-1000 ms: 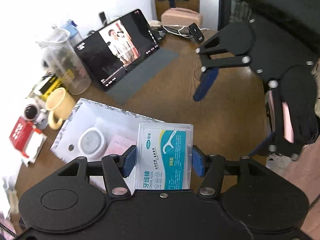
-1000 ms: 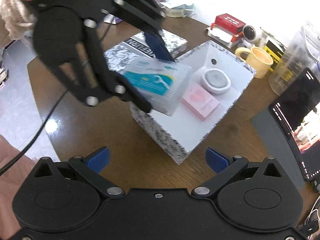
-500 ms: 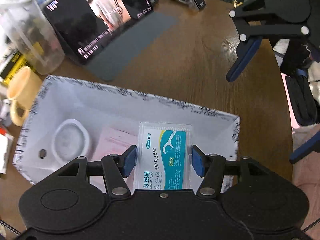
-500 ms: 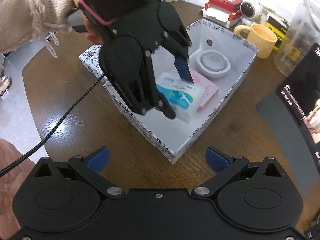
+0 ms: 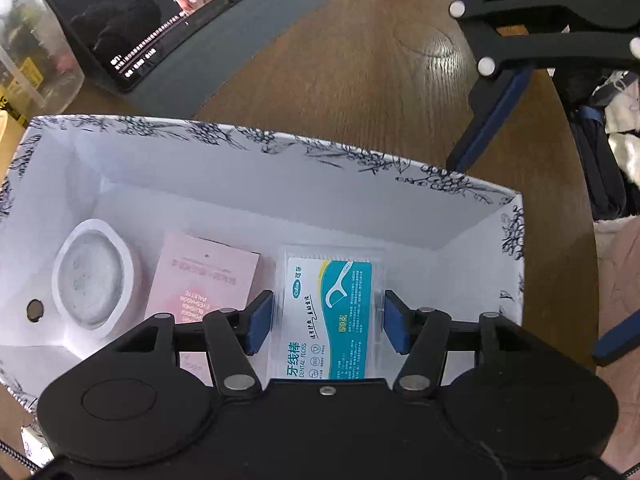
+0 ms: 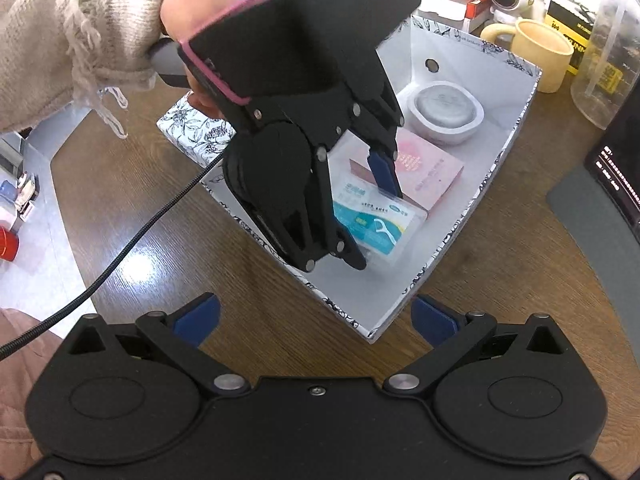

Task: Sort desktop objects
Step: 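Lower the floss pick box into the floral box and open the left tool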

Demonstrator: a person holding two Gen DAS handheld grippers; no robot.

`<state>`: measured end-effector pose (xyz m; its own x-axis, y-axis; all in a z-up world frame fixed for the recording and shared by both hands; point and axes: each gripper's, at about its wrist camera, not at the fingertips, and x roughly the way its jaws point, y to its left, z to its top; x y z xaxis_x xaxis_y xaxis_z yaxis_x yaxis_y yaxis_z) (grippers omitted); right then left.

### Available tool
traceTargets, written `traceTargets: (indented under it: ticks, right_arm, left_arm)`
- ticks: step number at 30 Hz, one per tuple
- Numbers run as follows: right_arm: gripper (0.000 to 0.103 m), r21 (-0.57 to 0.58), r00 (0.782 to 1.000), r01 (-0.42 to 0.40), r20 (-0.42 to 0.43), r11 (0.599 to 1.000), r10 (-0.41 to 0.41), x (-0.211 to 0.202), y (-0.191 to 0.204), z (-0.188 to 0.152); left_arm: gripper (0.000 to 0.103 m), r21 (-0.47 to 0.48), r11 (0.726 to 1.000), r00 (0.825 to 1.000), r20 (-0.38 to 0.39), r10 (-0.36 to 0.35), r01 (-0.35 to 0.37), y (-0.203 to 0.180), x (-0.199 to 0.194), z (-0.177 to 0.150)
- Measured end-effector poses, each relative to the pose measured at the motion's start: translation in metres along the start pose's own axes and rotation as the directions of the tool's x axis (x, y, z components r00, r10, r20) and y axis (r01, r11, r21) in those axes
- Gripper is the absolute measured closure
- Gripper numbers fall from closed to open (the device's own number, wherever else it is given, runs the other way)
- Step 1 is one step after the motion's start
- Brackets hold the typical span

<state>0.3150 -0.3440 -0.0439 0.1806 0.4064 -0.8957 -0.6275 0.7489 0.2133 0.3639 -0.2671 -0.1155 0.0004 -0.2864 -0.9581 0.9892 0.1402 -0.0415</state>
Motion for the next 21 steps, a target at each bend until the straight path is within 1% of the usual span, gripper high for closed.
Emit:
traceTargets:
  ticks: [7,11,16,18,19,21]
  right_arm:
    - [0.0,0.019,1.0,0.001,0.003,1.0,-0.001,-0.001,-0.004,-0.004]
    - [0.0,0.022,1.0,0.001,0.004,1.0,-0.001,-0.002,-0.003,-0.006]
    - [0.0,0.02,1.0,0.007,-0.004,1.0,-0.007,0.0,-0.003,-0.009]
    - [0.0,0.021,1.0,0.005,-0.004,1.0,-0.005,0.0,-0.003,-0.01]
    - [0.0,0.021,1.0,0.005,-0.003,1.0,-0.005,-0.001,-0.002,-0.01]
    - [0.0,0.02,1.0,0.006,0.002,1.0,-0.006,-0.004,0.0,-0.011]
  left_arm:
    - [0.047,0.022,1.0,1.0,-0.03,0.006,-0.005,-0.001,0.013,0.0]
    - [0.046,0.039,0.999,0.999,-0.041,0.023,-0.022,-0.001,0.018,0.0]
    - [0.045,0.017,0.999,0.998,-0.052,0.034,-0.033,0.001,0.02,0.0]
    - [0.041,-0.002,0.999,0.997,-0.062,0.049,-0.05,0.003,0.018,0.0]
    - [0.037,-0.012,0.998,0.996,-0.067,0.06,-0.06,0.004,0.017,0.001]
    - [0.032,-0.048,0.997,0.997,-0.055,0.06,-0.063,0.009,0.006,0.002]
